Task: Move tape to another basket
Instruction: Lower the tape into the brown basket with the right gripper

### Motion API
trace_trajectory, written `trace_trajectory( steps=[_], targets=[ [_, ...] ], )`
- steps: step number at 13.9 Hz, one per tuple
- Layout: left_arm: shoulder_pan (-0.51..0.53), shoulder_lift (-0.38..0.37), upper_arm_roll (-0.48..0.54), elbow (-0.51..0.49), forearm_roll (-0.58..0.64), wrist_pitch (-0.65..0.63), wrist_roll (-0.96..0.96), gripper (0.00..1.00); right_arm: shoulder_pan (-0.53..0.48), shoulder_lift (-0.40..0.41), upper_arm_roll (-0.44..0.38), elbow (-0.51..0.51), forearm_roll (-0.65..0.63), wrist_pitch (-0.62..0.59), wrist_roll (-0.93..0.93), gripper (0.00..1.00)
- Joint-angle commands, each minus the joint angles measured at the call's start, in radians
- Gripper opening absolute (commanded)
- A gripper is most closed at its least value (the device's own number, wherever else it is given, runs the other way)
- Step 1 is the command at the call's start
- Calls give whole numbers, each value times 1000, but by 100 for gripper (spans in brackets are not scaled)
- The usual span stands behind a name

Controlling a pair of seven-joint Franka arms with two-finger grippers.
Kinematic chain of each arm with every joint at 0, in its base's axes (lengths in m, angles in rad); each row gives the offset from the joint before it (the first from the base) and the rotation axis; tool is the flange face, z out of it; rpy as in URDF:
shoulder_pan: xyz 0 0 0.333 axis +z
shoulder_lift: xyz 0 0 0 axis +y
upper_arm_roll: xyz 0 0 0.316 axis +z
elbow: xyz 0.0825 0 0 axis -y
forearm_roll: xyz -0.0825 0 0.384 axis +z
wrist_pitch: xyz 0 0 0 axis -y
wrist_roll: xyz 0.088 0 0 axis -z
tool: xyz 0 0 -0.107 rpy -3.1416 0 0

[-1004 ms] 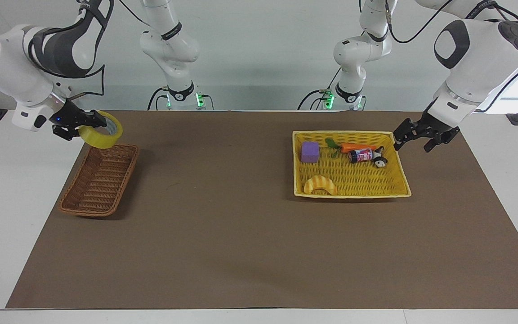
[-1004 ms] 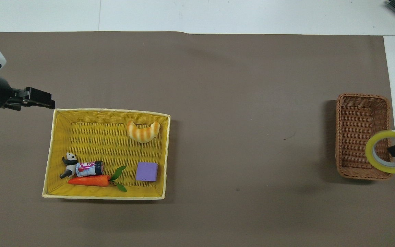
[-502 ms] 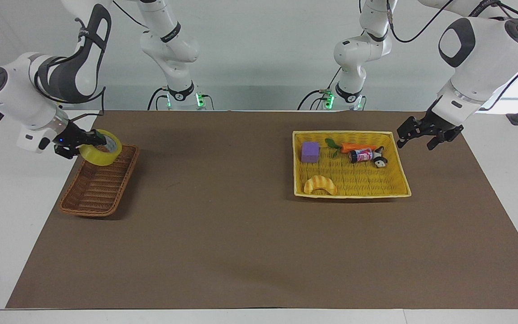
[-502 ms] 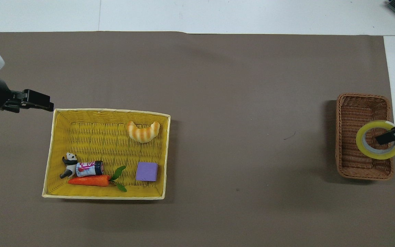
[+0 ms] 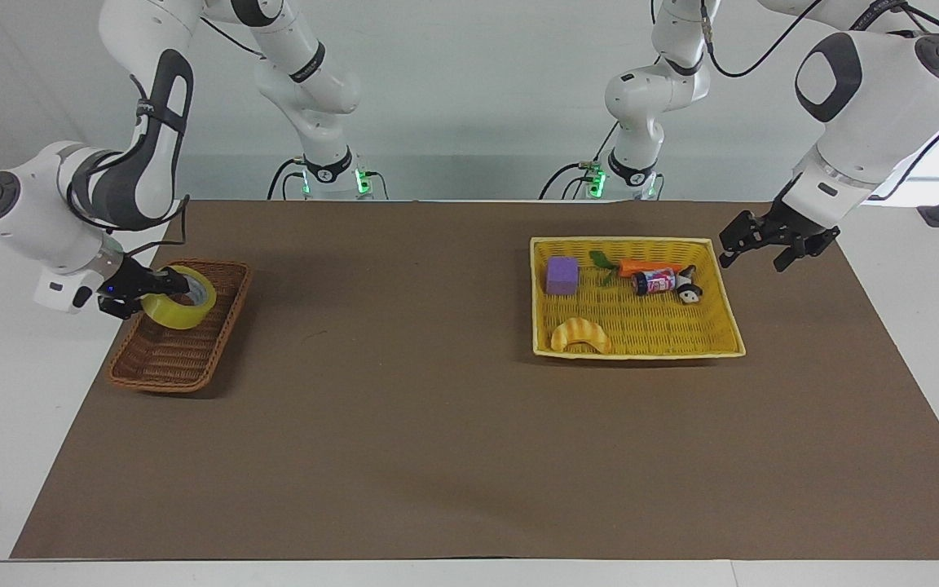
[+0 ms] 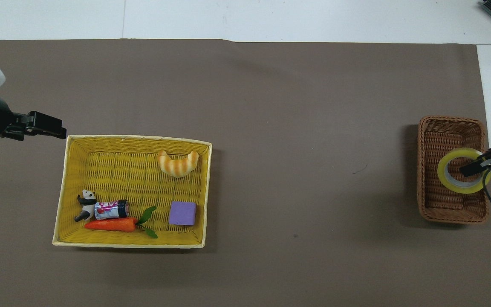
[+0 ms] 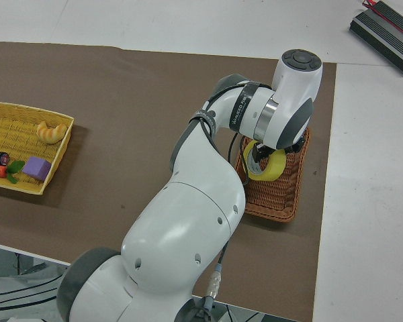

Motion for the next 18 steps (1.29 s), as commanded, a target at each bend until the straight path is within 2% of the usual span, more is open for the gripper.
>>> trace_trajectory(
  steps=[1,11,12,13,14,16,18],
  targets=[
    [10,-5,-4,9,19,-19,11,100,-63,43,14,6,-4,14,-74,0],
    [10,-5,-4,7,21,-19,11,100,-20,60,25,3,53,54,25,0],
    [10,-5,-4,7,21,-19,11,100,-19,68,25,1,53,60,27,17],
    [10,-5,-4,7,21,-19,11,100,-16,66,25,-2,52,62,27,63],
    [10,-5,-4,7,21,-21,11,100,-16,66,25,-5,53,65,27,100],
    [11,-5,-2,7,21,-21,11,100,-19,68,25,4,55,71,36,100],
    [13,-5,4,7,19,-21,11,100,-17,63,25,32,55,86,134,100]
  ],
)
